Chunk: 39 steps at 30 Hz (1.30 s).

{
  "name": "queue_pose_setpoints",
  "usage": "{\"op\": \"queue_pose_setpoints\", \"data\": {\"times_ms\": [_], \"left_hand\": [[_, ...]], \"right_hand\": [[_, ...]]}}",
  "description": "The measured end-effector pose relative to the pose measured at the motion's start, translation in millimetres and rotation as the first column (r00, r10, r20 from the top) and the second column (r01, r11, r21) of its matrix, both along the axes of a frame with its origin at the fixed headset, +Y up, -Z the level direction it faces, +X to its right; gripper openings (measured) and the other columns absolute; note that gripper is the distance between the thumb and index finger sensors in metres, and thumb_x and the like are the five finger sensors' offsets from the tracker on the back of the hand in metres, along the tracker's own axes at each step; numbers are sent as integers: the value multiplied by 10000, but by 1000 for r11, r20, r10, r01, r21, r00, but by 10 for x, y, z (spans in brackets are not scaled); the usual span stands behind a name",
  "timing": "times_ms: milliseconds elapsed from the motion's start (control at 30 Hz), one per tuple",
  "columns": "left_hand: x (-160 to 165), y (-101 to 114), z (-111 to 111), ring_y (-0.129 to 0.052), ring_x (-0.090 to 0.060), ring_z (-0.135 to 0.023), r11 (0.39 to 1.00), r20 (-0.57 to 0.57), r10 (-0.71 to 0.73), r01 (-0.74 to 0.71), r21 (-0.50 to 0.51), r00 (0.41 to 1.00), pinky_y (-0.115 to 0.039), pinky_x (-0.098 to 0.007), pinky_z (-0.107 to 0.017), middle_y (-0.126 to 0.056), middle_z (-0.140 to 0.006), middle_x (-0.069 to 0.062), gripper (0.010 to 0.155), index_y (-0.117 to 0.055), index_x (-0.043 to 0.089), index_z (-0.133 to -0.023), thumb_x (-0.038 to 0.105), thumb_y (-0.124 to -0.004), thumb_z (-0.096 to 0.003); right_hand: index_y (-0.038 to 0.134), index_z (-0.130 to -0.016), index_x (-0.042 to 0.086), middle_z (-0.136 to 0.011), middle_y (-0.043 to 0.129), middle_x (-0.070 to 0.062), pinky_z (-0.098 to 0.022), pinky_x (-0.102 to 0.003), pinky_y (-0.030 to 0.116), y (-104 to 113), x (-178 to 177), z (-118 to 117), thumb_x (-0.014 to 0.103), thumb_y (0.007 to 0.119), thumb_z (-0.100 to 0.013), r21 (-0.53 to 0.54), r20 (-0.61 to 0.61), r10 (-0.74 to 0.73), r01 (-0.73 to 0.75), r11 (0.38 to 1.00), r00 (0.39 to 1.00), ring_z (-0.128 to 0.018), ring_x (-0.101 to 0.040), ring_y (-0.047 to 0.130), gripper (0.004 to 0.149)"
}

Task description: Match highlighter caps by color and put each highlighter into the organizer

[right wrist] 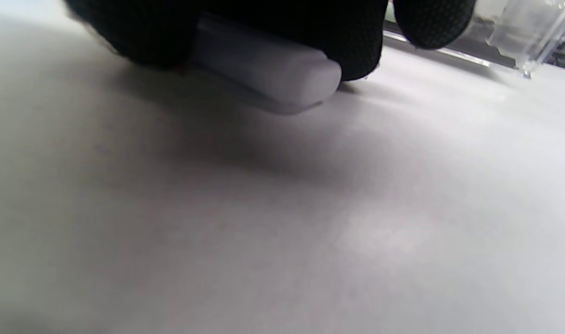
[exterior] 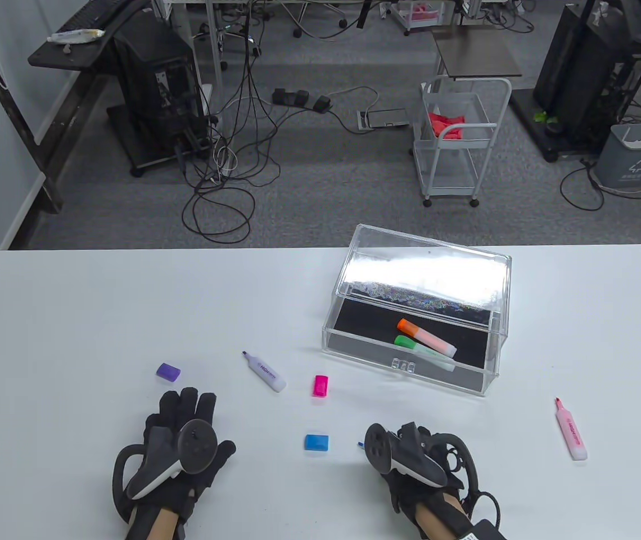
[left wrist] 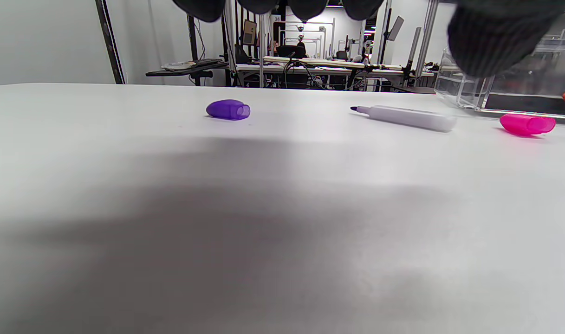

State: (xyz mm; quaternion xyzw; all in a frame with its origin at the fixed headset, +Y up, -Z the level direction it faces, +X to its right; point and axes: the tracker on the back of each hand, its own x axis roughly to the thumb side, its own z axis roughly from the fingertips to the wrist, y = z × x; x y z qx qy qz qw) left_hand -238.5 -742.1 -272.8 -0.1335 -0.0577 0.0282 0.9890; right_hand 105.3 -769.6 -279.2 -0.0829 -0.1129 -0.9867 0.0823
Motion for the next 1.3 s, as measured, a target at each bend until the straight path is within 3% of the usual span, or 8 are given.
{"op": "queue_pose_setpoints", "data": {"times_ms": [167, 333, 533, 667, 800, 1100, 1300], "left_hand": [[27, -16, -4, -96, -479, -1189, 1000, 7, -13, 13, -4, 1000, -283, -660, -833, -40, -1256, -105, 882, -106, 239, -1209, 683, -565, -601], [57, -23, 1, -99, -478, -1190, 1000, 17, -21, 21, -5, 1000, -284, -660, -833, -42, -1257, -105, 882, -106, 235, -1207, 683, -564, -601], [131, -32, 11, -107, -480, -1191, 1000, 42, -30, 31, -7, 999, -297, -657, -837, -46, -1257, -104, 884, -106, 233, -1208, 683, -565, -602], [194, -41, 22, -124, -481, -1195, 999, 64, -43, 44, -10, 997, -312, -656, -838, -58, -1260, -105, 886, -108, 233, -1208, 683, -569, -601], [296, -63, 30, -175, -489, -1201, 999, 97, -42, 44, -21, 994, -348, -650, -844, -90, -1266, -107, 888, -116, 230, -1211, 681, -579, -602], [930, -63, -89, -602, -436, -1166, 997, 252, -49, 62, -45, 966, -560, -609, -836, -387, -1271, -81, 860, -262, 239, -1223, 651, -680, -595], [1332, -114, -269, -762, -367, -1090, 987, 283, -110, 139, -82, 953, -652, -567, -812, -517, -1236, -43, 831, -354, 258, -1216, 625, -746, -582]], "right_hand": [[625, -962, 165, -912, 731, -143, -616, -648, 643, -3, -10, 1, 383, 718, -432, -25, -5, 13, -13, 1000, 1000, -799, -347, 818, 580], [637, -937, 204, -872, 762, -94, -599, -618, 681, 18, 11, 0, 361, 740, -432, 5, -5, 25, -25, 1000, 1000, -759, -296, 857, 539], [627, -916, 241, -849, 746, -81, -552, -591, 722, 220, 69, 37, 342, 760, -430, 120, 3, -76, 75, 990, 997, -698, -277, 888, 514], [596, -918, 236, -934, 723, -125, -545, -601, 731, 367, 115, 84, 325, 736, -436, 208, -9, -161, 159, 965, 987, -700, -291, 904, 509], [570, -921, 228, -885, 779, -98, -548, -616, 731, 450, 161, 101, 310, 722, -440, 236, -10, -230, 226, 945, 973, -704, -305, 918, 511], [556, -919, 266, -822, 780, -50, -553, -580, 708, 478, 187, 92, 310, 722, -442, 249, -5, -227, 221, 943, 974, -675, -276, 880, 507], [562, -920, 275, -828, 777, -45, -557, -573, 704, 497, 179, 97, 304, 733, -442, 254, -8, -201, 197, 947, 979, -683, -274, 873, 508]]}}
